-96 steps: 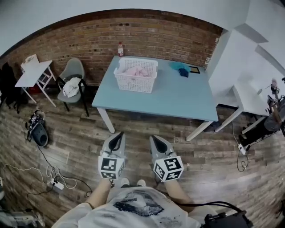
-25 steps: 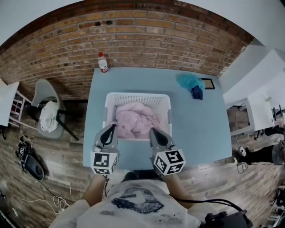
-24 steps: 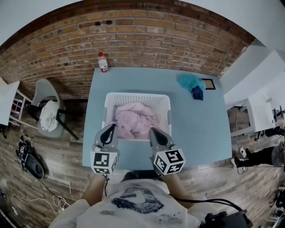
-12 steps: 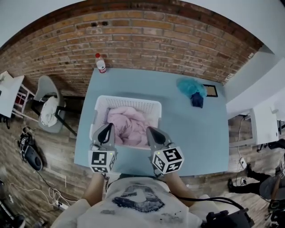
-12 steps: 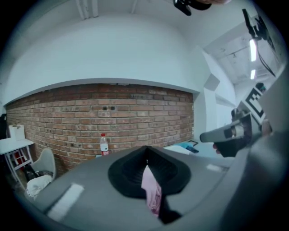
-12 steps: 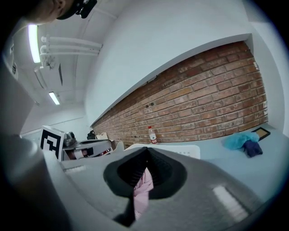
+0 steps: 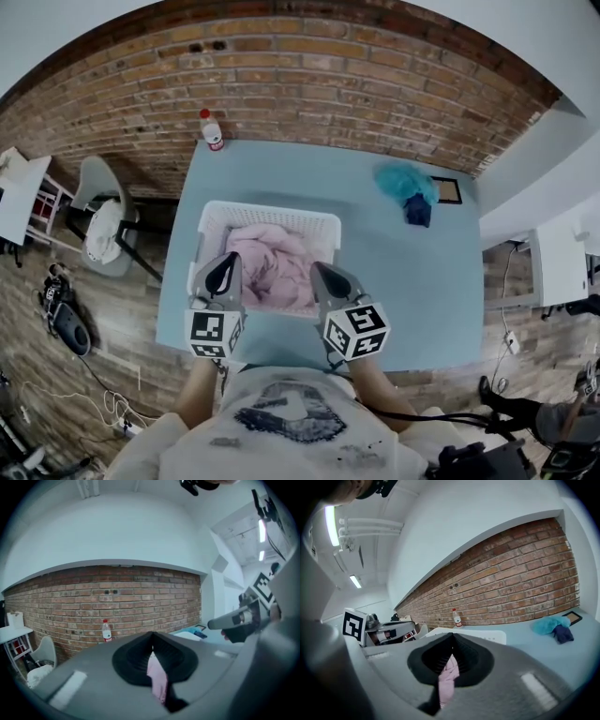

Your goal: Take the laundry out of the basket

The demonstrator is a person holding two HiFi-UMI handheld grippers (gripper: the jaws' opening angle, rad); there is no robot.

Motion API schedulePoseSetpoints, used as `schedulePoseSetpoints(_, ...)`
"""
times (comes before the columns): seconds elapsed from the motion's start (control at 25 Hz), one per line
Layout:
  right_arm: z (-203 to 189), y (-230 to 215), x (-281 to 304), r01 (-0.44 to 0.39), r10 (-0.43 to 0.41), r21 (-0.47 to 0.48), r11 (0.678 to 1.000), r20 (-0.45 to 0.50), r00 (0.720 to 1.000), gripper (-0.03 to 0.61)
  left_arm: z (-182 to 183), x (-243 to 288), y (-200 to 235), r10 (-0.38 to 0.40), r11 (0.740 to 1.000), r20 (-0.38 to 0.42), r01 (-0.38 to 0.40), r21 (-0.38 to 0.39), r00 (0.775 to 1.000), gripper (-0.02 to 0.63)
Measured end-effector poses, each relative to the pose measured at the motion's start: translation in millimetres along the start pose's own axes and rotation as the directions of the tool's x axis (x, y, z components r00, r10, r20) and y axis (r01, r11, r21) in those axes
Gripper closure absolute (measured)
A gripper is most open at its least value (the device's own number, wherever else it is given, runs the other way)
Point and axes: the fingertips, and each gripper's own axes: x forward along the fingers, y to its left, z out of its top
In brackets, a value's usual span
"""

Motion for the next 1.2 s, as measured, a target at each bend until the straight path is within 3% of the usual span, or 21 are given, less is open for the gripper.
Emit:
schedulePoseSetpoints(0.4,-9.7,0.6,40.1,0.076,-0.076,-0.005,0.997,-0.101,0.992,0.580,-8.2,20.3,32.2,-0.087,0.996,-0.011,0.086,-0.010,0.996,0.621)
schedulePoseSetpoints(0.6,-17.3,7.5,61.1,0.032,-0.044,-0.064,0.997,-0.202,0.978,0.574,-16.2,31.4,42.7,-0.126,0.992,-0.023,0.125,-0.032,0.992,0.621)
schedulePoseSetpoints(0.64,-18.7,10.4,66.0,0.015,-0.031,-0.072,0.997,-0.224,0.974,0.511,-16.9,34.1,43.8,-0.133,0.991,-0.024,0.132,-0.035,0.991,0.621)
schedulePoseSetpoints(0.8,-27.7,19.5,81.2,-0.046,0.020,-0.080,0.996,-0.301,0.954,0.469,-17.9,43.1,44.0,-0.160,0.986,-0.028,0.158,-0.051,0.987,0.621)
schedulePoseSetpoints(0.88,-34.9,24.8,87.1,-0.088,0.053,-0.088,0.992,-0.340,0.939,0.417,-19.6,47.7,42.7,-0.177,0.983,-0.037,0.175,-0.053,0.983,0.621)
schedulePoseSetpoints(1.0,-51.4,36.5,96.4,-0.184,0.115,-0.126,0.975,-0.419,0.901,0.294,-21.8,52.4,43.0,-0.191,0.981,-0.045,0.189,-0.049,0.981,0.621)
schedulePoseSetpoints(1.2,-71.9,43.7,107.1,-0.278,0.170,-0.141,0.950,-0.513,0.841,0.198,-24.5,56.5,46.5,-0.190,0.980,-0.047,0.187,-0.063,0.981,0.621)
